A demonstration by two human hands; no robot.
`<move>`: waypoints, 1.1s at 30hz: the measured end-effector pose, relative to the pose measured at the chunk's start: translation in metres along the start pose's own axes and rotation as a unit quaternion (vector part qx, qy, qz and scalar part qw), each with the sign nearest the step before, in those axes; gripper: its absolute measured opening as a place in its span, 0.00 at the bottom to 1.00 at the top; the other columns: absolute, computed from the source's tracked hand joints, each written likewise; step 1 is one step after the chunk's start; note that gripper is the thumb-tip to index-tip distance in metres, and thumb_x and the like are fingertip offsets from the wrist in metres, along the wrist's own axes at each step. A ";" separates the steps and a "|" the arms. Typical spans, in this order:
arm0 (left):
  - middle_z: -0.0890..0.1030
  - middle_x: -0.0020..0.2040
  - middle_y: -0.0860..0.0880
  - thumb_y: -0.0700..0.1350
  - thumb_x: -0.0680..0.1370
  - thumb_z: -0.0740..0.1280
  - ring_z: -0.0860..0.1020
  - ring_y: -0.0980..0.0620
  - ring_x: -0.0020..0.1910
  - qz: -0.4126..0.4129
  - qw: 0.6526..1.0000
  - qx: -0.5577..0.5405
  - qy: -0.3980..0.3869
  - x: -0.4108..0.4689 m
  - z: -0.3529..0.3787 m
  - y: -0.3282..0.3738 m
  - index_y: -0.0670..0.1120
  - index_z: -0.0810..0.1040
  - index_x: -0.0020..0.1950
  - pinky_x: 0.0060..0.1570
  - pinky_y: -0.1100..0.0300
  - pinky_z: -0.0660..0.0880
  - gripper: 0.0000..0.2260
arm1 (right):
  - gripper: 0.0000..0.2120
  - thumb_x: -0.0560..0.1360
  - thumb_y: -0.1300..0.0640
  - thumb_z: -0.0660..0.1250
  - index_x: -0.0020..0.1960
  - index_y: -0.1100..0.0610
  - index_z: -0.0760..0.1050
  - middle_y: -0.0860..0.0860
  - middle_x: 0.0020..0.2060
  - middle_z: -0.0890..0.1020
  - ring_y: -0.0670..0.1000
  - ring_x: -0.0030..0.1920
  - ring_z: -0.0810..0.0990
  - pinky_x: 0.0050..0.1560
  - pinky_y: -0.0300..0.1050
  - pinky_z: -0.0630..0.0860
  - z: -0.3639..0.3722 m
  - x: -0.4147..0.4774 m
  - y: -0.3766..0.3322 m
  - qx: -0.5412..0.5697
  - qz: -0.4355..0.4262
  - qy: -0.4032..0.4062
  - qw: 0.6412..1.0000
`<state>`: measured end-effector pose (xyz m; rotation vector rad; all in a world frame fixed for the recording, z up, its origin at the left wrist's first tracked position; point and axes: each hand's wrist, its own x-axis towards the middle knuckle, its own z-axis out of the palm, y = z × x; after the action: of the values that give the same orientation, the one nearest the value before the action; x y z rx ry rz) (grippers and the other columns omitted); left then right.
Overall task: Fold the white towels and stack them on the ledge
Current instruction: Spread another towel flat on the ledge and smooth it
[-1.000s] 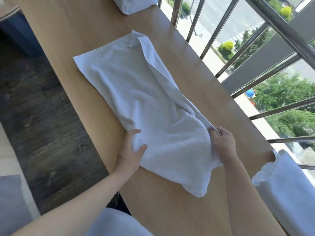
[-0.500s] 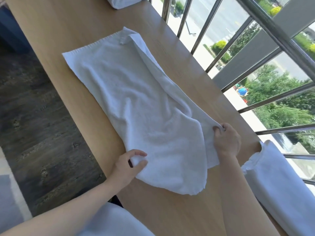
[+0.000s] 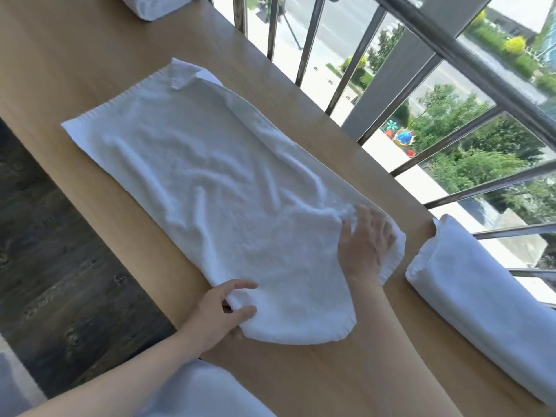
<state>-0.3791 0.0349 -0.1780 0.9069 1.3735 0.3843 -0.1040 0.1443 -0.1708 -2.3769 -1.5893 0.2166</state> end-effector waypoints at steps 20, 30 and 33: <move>0.87 0.48 0.47 0.61 0.75 0.70 0.86 0.45 0.43 -0.178 0.935 0.145 -0.272 0.041 -0.047 0.054 0.62 0.73 0.64 0.25 0.63 0.74 0.19 | 0.32 0.80 0.34 0.43 0.80 0.40 0.36 0.47 0.80 0.35 0.54 0.77 0.29 0.72 0.66 0.29 0.040 -0.048 -0.004 -0.059 0.053 -0.166 0.983; 0.82 0.48 0.58 0.47 0.79 0.70 0.79 0.62 0.49 0.147 0.960 0.237 -0.011 0.078 -0.018 0.069 0.57 0.80 0.55 0.49 0.68 0.75 0.07 | 0.32 0.81 0.36 0.43 0.80 0.42 0.36 0.48 0.80 0.37 0.54 0.79 0.32 0.74 0.65 0.31 0.043 -0.057 -0.023 -0.037 0.063 -0.127 0.989; 0.73 0.67 0.56 0.53 0.77 0.71 0.68 0.55 0.69 0.289 0.855 0.430 -0.013 0.090 -0.017 0.060 0.58 0.77 0.65 0.70 0.60 0.58 0.17 | 0.31 0.80 0.35 0.41 0.80 0.41 0.35 0.46 0.80 0.35 0.56 0.78 0.32 0.73 0.67 0.30 0.042 -0.080 -0.024 -0.045 0.079 -0.116 0.989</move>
<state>-0.3611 0.1416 -0.1928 2.0854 1.2097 0.1826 -0.1675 0.0848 -0.2052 -2.6316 -1.5354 0.4800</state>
